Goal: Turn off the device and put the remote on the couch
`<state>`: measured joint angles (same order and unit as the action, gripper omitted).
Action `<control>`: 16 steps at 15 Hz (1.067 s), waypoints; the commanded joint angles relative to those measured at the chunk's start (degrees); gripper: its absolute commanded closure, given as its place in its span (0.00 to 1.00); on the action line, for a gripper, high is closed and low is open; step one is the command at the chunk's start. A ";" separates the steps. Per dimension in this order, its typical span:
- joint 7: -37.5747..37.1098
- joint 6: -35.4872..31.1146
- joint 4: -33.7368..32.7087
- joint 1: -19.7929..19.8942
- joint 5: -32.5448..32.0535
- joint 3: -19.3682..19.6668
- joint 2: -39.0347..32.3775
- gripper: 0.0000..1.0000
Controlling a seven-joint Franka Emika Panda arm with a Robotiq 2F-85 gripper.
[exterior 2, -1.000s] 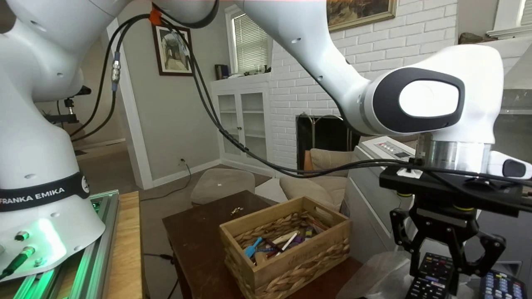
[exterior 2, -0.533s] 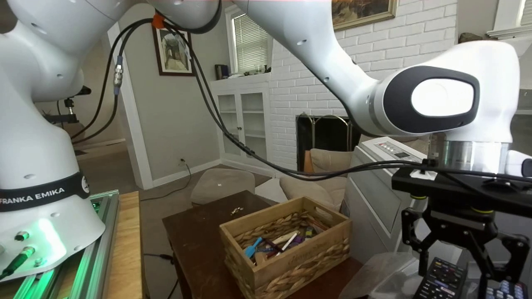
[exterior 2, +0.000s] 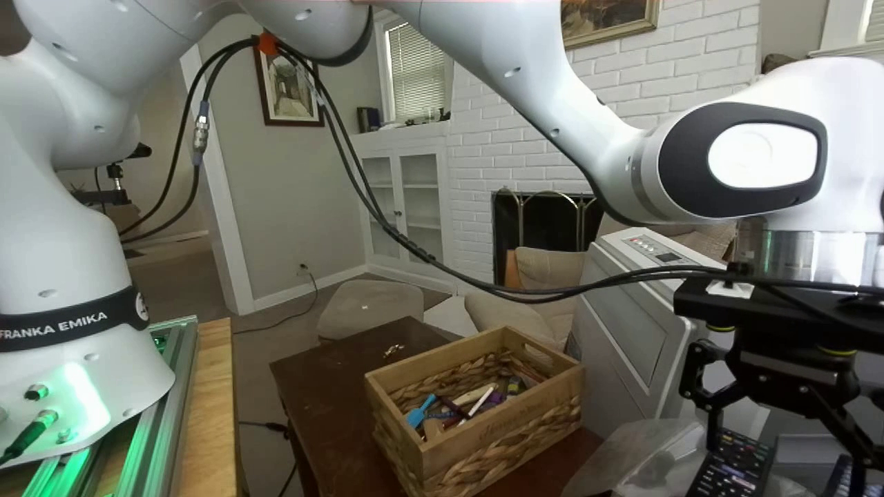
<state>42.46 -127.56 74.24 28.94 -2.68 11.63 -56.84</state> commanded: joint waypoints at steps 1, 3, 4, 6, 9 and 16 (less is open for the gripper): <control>0.18 4.41 -1.98 1.50 0.09 -2.24 0.49 0.00; 0.34 5.91 1.53 1.28 3.44 -3.18 4.27 0.00; 0.22 6.36 4.61 1.74 5.56 -4.41 7.62 0.00; 0.13 6.01 10.21 2.06 9.70 -5.84 13.69 0.00; -3.27 3.19 17.37 0.40 12.26 -4.82 21.61 0.00; -12.77 -3.37 31.01 -4.16 9.86 -3.54 35.81 0.00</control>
<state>33.93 -127.16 96.54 27.31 7.94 7.08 -27.81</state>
